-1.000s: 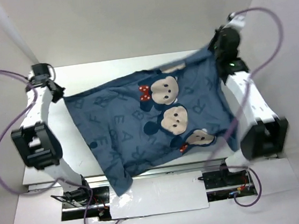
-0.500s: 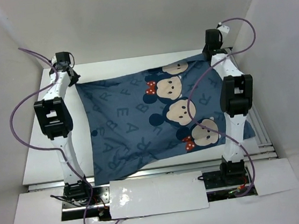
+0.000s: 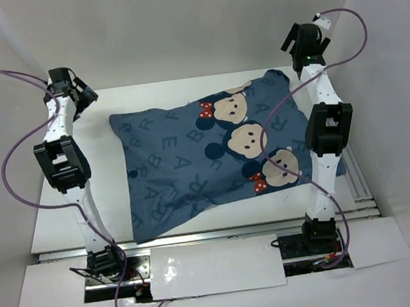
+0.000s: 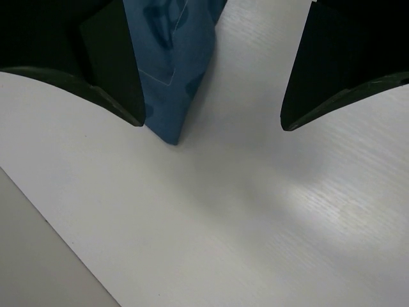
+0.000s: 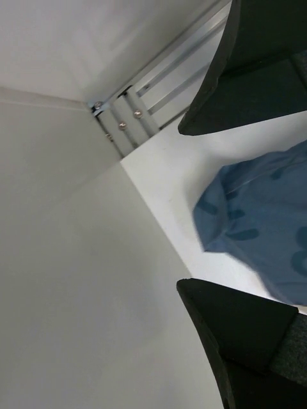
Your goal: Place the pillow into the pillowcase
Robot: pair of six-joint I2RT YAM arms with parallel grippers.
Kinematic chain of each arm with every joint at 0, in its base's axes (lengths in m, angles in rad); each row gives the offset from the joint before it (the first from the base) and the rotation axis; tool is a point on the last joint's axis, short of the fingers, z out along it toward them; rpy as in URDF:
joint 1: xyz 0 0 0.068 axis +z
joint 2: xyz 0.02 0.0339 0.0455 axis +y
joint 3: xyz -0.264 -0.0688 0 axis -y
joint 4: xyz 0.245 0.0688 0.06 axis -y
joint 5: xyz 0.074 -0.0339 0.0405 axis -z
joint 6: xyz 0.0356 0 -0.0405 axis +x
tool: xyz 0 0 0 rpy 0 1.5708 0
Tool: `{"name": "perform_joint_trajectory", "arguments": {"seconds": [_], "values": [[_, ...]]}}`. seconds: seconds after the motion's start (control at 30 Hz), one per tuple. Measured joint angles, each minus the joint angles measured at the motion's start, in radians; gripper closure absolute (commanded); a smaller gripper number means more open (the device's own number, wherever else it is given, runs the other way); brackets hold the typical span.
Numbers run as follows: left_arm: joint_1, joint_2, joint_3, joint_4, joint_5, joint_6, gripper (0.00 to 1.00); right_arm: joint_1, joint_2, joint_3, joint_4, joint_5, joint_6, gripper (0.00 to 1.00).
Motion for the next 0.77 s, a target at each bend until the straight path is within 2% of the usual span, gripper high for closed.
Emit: {"name": "perform_joint_trajectory", "arguments": {"seconds": [0.1, 0.23, 0.3, 0.37, 0.57, 0.63, 0.77], "values": [[0.008, -0.056, -0.023, -0.042, 0.000, 0.005, 0.00, -0.003, -0.072, -0.064, -0.045, -0.021, -0.003, 0.00], [-0.016, -0.304, -0.163, -0.076, -0.019, 0.005, 0.00, 0.014, -0.201, -0.105, -0.168, -0.051, -0.010, 0.00], [-0.054, -0.445, -0.249, -0.093, -0.052, 0.000, 0.00, 0.035, -0.322, -0.196, -0.213, -0.057, -0.012, 0.00], [-0.123, -0.600, -0.367, -0.079, -0.099, -0.003, 0.00, 0.074, -0.481, -0.352, -0.223, -0.058, -0.011, 0.00], [-0.481, -1.023, -0.845, -0.056, -0.180, -0.110, 0.00, 0.234, -0.991, -0.935, -0.171, -0.110, 0.008, 0.00], [-0.554, -1.118, -0.981, -0.058, -0.189, -0.138, 0.00, 0.258, -1.132, -1.101, -0.143, -0.119, 0.018, 0.00], [-0.638, -1.219, -1.112, -0.069, -0.241, -0.186, 0.00, 0.269, -1.289, -1.265, -0.136, -0.093, 0.031, 0.00]]}}
